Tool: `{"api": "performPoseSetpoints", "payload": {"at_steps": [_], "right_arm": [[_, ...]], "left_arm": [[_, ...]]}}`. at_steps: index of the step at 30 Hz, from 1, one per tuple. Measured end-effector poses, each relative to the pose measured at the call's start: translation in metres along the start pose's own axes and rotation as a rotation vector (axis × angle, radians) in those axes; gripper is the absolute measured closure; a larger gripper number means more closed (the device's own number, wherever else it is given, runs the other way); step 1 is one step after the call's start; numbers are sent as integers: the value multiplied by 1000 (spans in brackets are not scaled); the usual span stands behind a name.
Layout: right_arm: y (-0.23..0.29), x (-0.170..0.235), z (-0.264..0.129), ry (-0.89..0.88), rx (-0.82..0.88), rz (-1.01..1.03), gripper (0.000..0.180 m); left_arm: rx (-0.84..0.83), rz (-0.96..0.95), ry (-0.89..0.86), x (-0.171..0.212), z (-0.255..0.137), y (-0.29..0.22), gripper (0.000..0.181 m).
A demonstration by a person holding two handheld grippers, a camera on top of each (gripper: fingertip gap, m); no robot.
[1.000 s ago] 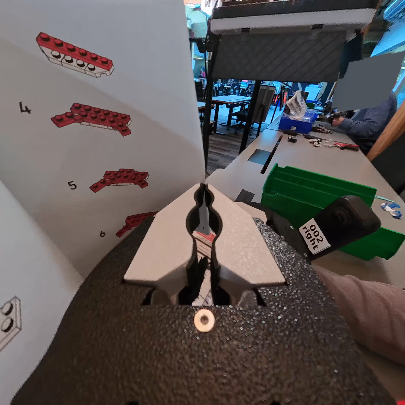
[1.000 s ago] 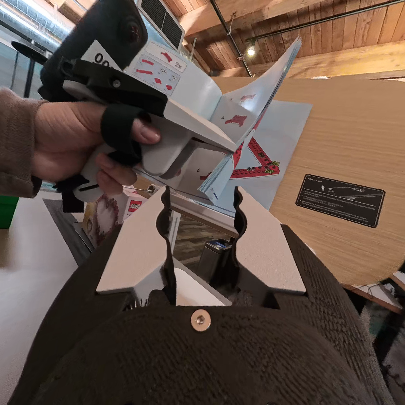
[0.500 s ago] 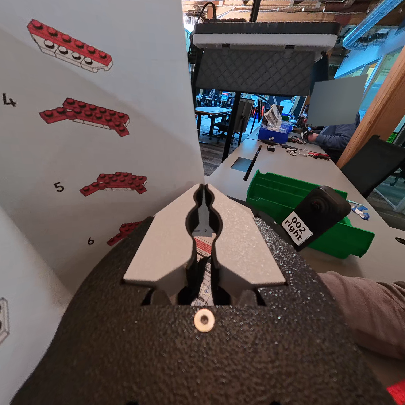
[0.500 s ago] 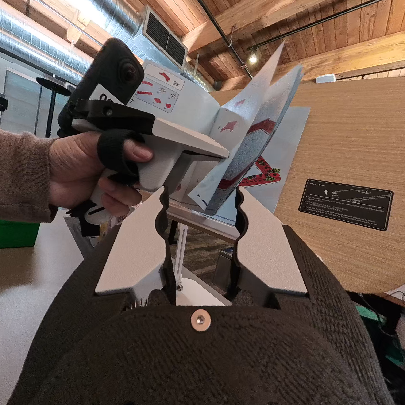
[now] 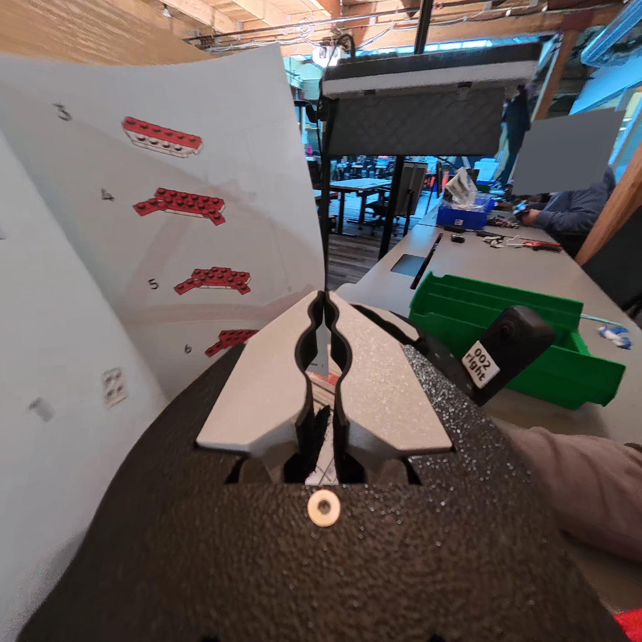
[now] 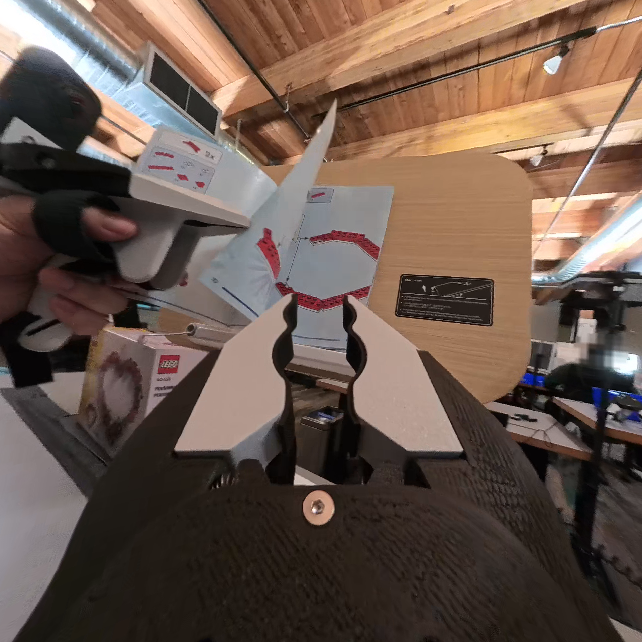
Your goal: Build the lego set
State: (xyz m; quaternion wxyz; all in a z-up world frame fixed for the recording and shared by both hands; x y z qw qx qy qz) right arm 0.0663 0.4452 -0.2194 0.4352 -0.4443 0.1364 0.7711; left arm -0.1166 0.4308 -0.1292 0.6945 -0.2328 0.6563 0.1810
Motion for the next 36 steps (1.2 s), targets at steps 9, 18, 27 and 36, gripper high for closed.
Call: {"api": "performPoseSetpoints", "payload": {"at_steps": [9, 18, 27, 36], "right_arm": [[41, -10, 42, 145, -108, -204, 179], [57, -14, 105, 350, -253, -77, 180], [73, -3, 128, 493, -299, -45, 180], [80, -3, 139, 551, -295, -105, 180]], "left_arm": [[-119, 40, -88, 0, -70, 5, 181], [-263, -5, -172, 5, -124, 26, 181], [-522, -12, -204, 22, -146, 39, 181], [-667, 80, -126, 14, -146, 51, 130]]}}
Point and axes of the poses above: each gripper's, where its closed fingertips meet, z out along the fingers, x out of its underside, y = z × x across the jaws, the point moved 10 cm from there along -z, back along the fingers, and after that the axes turned 2 degrees about -z, right-handed, at the moved point
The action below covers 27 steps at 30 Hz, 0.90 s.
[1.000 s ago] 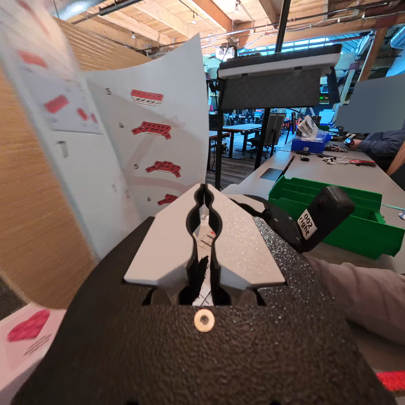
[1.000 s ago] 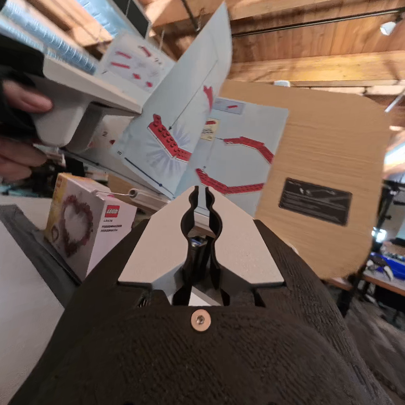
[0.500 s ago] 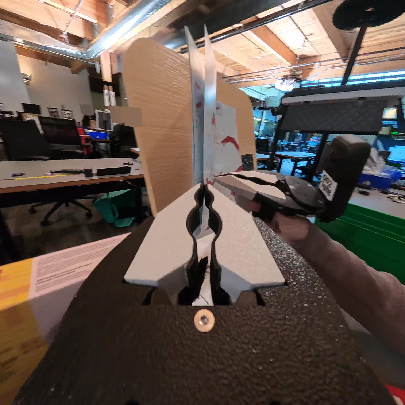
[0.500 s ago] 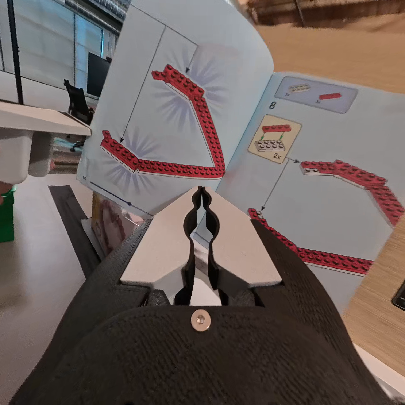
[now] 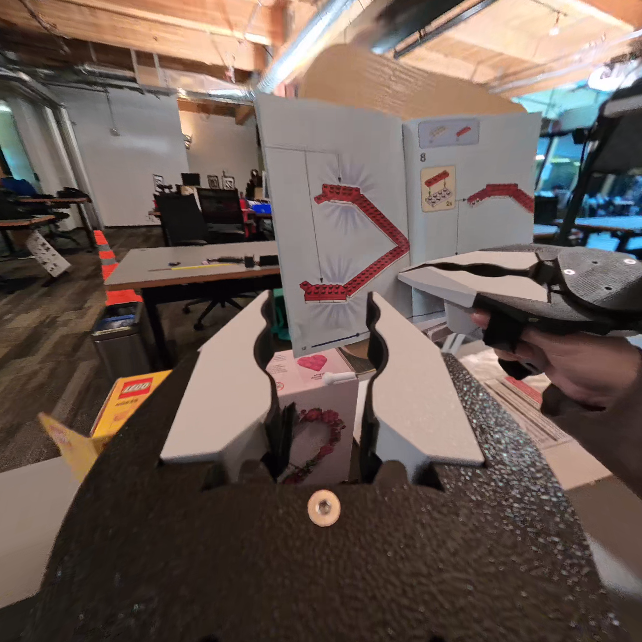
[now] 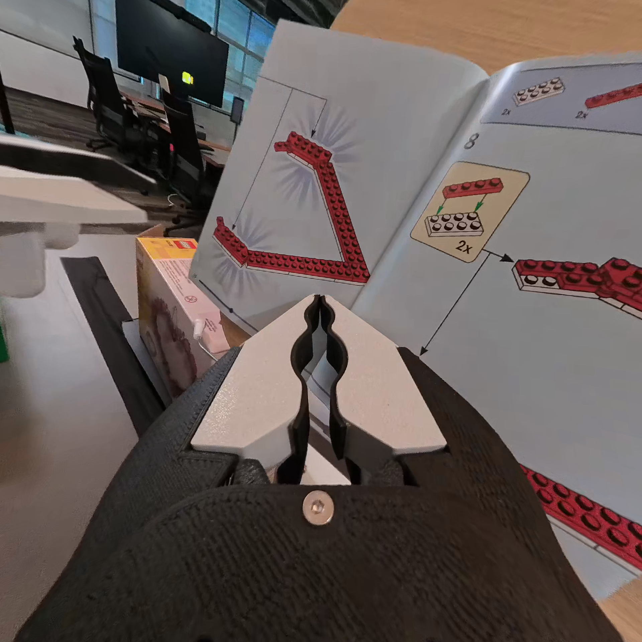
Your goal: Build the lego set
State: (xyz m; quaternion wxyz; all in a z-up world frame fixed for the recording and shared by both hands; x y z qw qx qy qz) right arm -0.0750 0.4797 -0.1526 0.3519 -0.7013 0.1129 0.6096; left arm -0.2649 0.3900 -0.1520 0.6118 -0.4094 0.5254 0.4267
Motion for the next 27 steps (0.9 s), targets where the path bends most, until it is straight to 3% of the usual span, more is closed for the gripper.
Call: {"api": "performPoseSetpoints", "payload": {"at_steps": [7, 9, 13, 16, 19, 23, 26, 27], "right_arm": [[3, 3, -2, 3, 9, -79, 180], [3, 4, -4, -3, 2, -101, 179], [18, 3, -14, -116, -149, -320, 154], [47, 8, -25, -199, -291, -660, 154], [63, 13, -14, -51, -310, -773, 139], [76, 31, 0, 80, -297, -964, 149], [73, 36, 4, 95, -207, -999, 180], [71, 36, 3, 72, -178, -1002, 180]], "left_arm": [[29, -37, 184, -6, 43, 23, 119], [95, -69, 214, -5, 49, 24, 140], [138, -65, 191, -6, 49, 24, 181], [140, -59, 182, -5, 47, 22, 181], [151, -60, 184, -2, 47, 19, 181], [151, -75, 182, 0, 48, 18, 181], [147, -66, 176, 0, 48, 18, 181], [142, -56, 175, 0, 49, 17, 181]]}}
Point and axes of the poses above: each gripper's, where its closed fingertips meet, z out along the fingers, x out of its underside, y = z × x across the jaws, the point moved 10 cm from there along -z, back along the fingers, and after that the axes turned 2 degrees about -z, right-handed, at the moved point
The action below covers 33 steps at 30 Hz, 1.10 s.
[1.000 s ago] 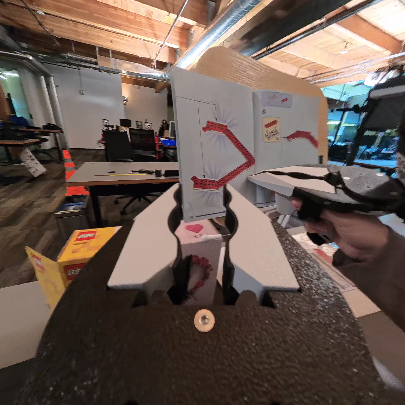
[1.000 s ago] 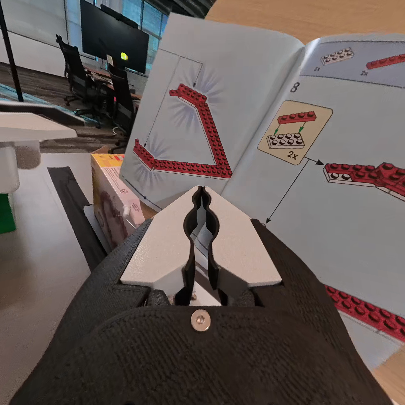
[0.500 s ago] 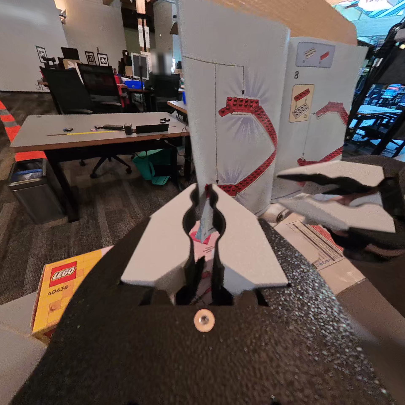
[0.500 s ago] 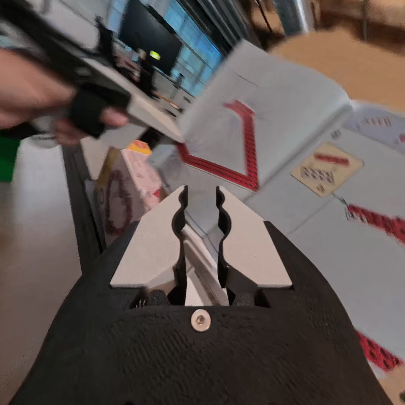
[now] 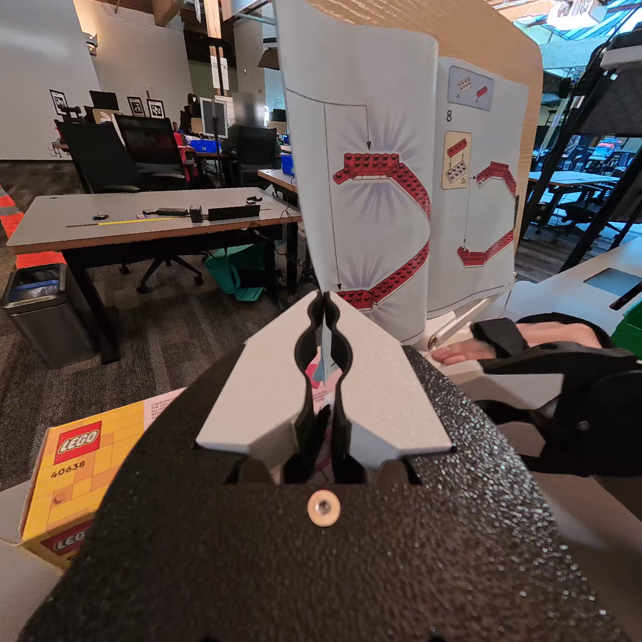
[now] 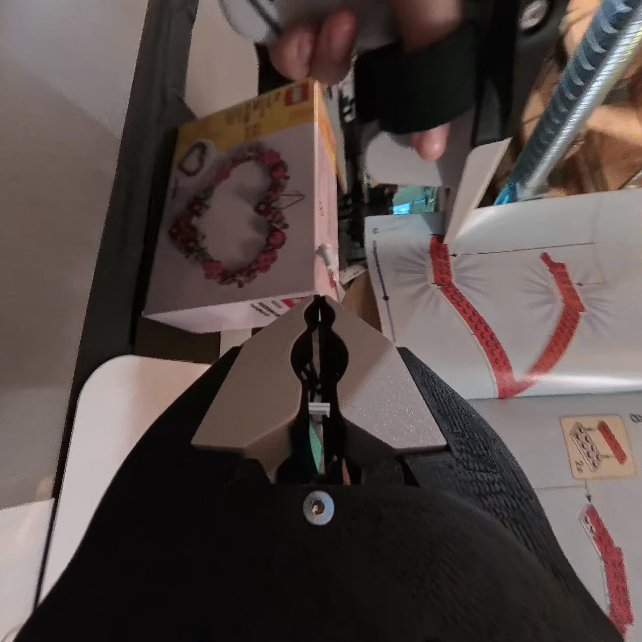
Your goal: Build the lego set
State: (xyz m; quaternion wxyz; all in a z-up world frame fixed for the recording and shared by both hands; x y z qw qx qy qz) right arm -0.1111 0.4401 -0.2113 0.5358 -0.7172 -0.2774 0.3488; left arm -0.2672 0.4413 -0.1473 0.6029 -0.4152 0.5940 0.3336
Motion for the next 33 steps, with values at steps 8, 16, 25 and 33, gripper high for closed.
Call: {"api": "performPoseSetpoints", "payload": {"at_steps": [8, 16, 25, 33], "right_arm": [[-20, 6, -24, -220, 111, 203, 175], [3, -6, 7, 35, 30, -56, 148], [-11, -6, 2, -13, 210, 94, 180], [-17, 4, -4, -195, 336, 376, 180]], "left_arm": [[-1, 1, 14, -2, 2, 1, 181], [-3, 2, 19, -3, 1, 1, 181], [5, 37, 34, -5, 1, 0, 181], [-3, 20, 37, -5, -2, 4, 181]]}}
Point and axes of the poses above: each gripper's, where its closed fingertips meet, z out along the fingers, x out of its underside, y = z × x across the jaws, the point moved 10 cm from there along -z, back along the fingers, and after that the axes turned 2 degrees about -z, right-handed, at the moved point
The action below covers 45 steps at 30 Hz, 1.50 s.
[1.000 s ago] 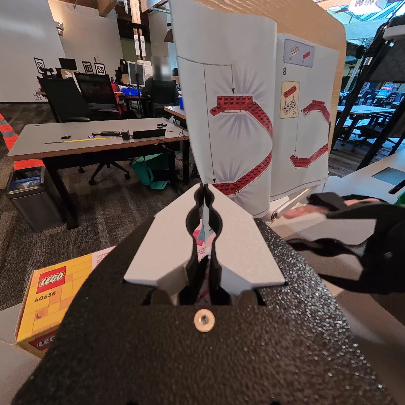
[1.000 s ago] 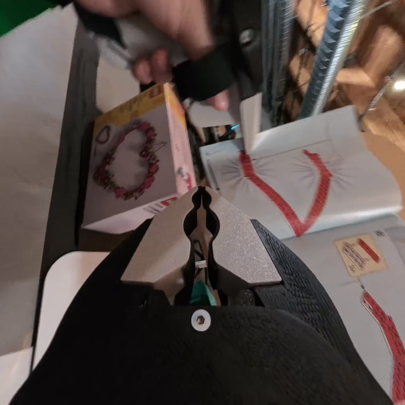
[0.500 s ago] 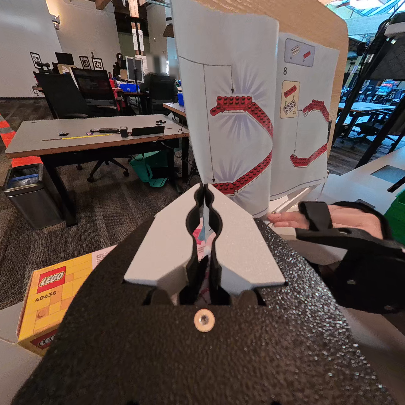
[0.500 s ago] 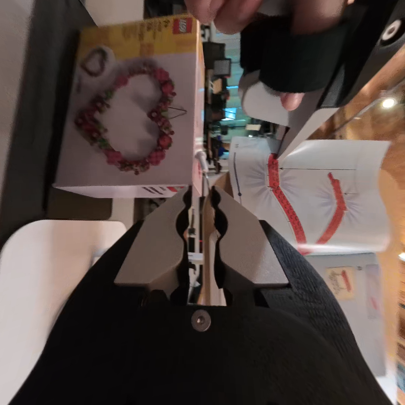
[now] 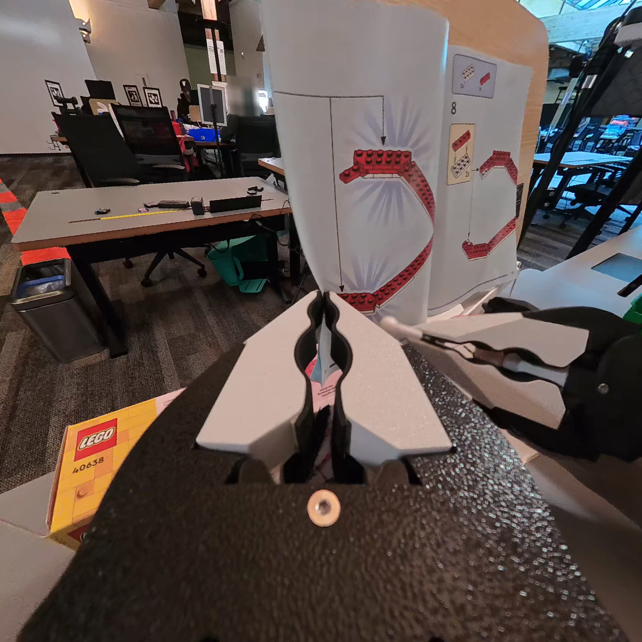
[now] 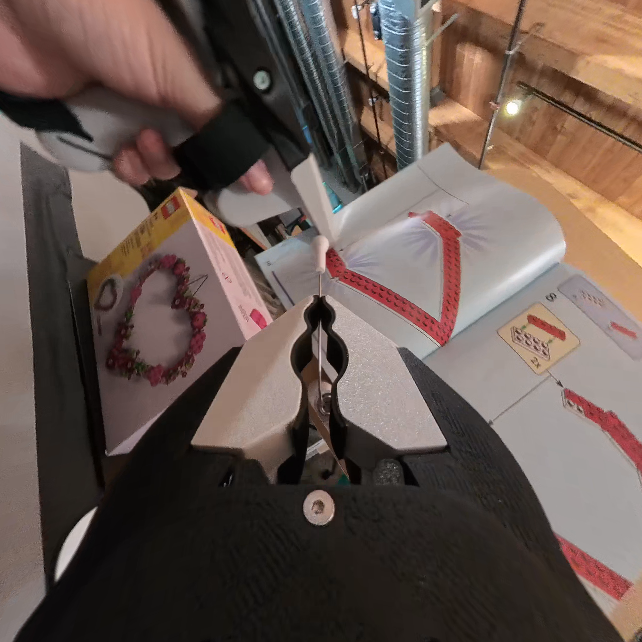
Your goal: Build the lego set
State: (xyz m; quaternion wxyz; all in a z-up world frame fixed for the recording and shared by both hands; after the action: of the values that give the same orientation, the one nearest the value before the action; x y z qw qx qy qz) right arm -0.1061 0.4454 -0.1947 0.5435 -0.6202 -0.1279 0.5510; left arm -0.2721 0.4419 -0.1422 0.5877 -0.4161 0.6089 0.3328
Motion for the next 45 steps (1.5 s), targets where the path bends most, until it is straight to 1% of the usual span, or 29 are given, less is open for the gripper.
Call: {"api": "performPoseSetpoints", "payload": {"at_steps": [3, 5, 8, 13, 16, 18, 20, 23, 26, 29, 31, 34, 38, 40, 45], "right_arm": [[-10, 2, -2, -16, 68, 114, 180], [-20, 7, -5, -28, 117, 231, 177], [-29, 11, -8, -52, 150, 377, 177], [-34, 17, -12, -59, 236, 454, 176], [-33, 17, -13, -81, 246, 448, 174], [-35, 16, -21, -173, 289, 430, 171], [-37, 12, -30, -261, 307, 344, 168], [-42, 5, -43, -317, 353, 173, 167], [-60, -13, -55, -337, 343, 105, 167], [-79, -37, -75, -341, 326, 71, 170], [-87, -51, -90, -340, 305, 115, 170], [-83, -60, -111, -333, 276, 202, 169], [-55, -51, -149, -275, 217, 307, 170], [-37, -39, -174, -219, 214, 384, 169], [6, -17, -251, -15, 268, 380, 168]], "left_arm": [[16, 2, -6, 1, 0, -1, 181], [-3, 0, -13, 2, -1, 0, 181], [-5, -12, -21, 2, -2, 1, 181], [-21, -33, -55, 4, -6, -2, 179], [-60, -34, -76, 6, -11, -6, 165], [-95, -15, -93, 8, -18, -9, 150], [-149, 15, -115, 9, -28, -15, 140], [-244, 81, -186, 9, -53, -31, 139], [-309, 146, -264, 3, -91, -56, 142], [-325, 200, -350, 6, -135, -83, 150], [-330, 224, -359, 15, -161, -99, 152], [-328, 262, -326, 36, -196, -119, 154], [-333, 334, -304, 73, -237, -144, 159], [-339, 355, -311, 97, -250, -155, 161], [-351, 348, -325, 145, -271, -164, 160]]}}
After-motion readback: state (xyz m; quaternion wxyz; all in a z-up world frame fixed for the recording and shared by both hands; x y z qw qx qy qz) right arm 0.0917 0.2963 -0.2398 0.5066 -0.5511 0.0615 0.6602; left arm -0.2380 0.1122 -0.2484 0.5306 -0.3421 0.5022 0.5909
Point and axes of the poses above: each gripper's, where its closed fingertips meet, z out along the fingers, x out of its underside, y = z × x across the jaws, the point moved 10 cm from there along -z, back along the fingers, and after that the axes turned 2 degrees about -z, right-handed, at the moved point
